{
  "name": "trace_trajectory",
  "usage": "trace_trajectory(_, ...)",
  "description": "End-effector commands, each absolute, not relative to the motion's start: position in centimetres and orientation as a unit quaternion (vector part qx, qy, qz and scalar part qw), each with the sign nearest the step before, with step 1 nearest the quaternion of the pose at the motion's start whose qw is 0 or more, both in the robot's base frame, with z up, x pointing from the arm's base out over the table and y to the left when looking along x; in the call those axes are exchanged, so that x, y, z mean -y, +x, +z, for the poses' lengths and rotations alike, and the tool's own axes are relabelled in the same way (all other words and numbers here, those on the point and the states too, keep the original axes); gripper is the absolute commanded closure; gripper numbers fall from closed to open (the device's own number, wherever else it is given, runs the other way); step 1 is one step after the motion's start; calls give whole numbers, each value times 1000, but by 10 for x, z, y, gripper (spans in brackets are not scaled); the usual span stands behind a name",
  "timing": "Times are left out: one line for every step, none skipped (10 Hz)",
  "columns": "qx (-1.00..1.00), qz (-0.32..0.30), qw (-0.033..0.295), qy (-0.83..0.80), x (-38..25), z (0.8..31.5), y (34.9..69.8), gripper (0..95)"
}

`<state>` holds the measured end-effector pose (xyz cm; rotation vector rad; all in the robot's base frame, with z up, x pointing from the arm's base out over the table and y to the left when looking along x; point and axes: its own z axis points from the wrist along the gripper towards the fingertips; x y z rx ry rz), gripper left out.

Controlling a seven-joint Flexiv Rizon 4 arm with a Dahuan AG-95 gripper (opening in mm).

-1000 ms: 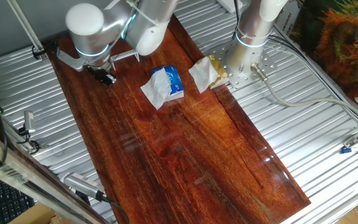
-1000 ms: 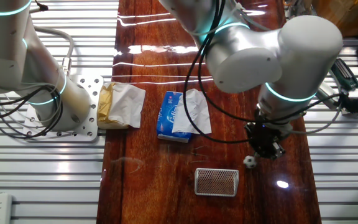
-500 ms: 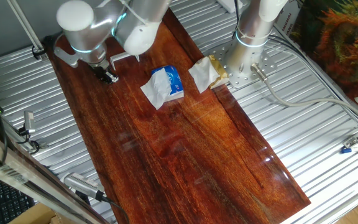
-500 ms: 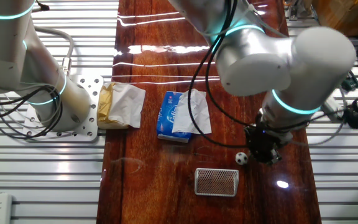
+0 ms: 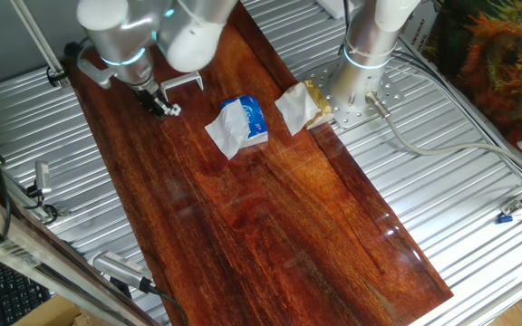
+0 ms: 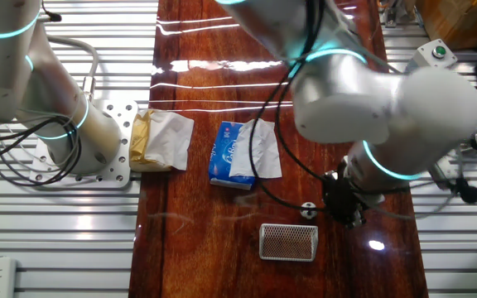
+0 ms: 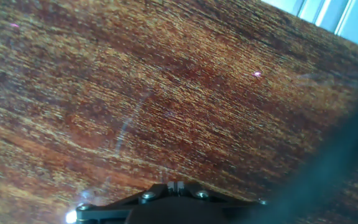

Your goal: Push the soccer ball into the goal

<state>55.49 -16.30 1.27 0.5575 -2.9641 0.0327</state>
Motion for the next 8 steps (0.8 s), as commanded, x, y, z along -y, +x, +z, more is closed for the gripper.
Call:
trace_trajectory(984, 13, 56, 169, 156, 29, 548, 950)
trace_trajectory(986, 6, 57, 155, 153, 36, 546, 950)
trace_trajectory(990, -14, 55, 130, 150, 42, 542, 950)
trace_trajectory(992, -24, 56, 114, 149, 45, 540, 950)
trace_trajectory(993, -25, 54, 105, 148, 46, 540, 950)
trace_trajectory(994, -31, 51, 95, 147, 45, 541, 950)
trace_trajectory(994, -33, 49, 93, 146, 45, 542, 950)
trace_trajectory(994, -35, 46, 90, 144, 44, 544, 950)
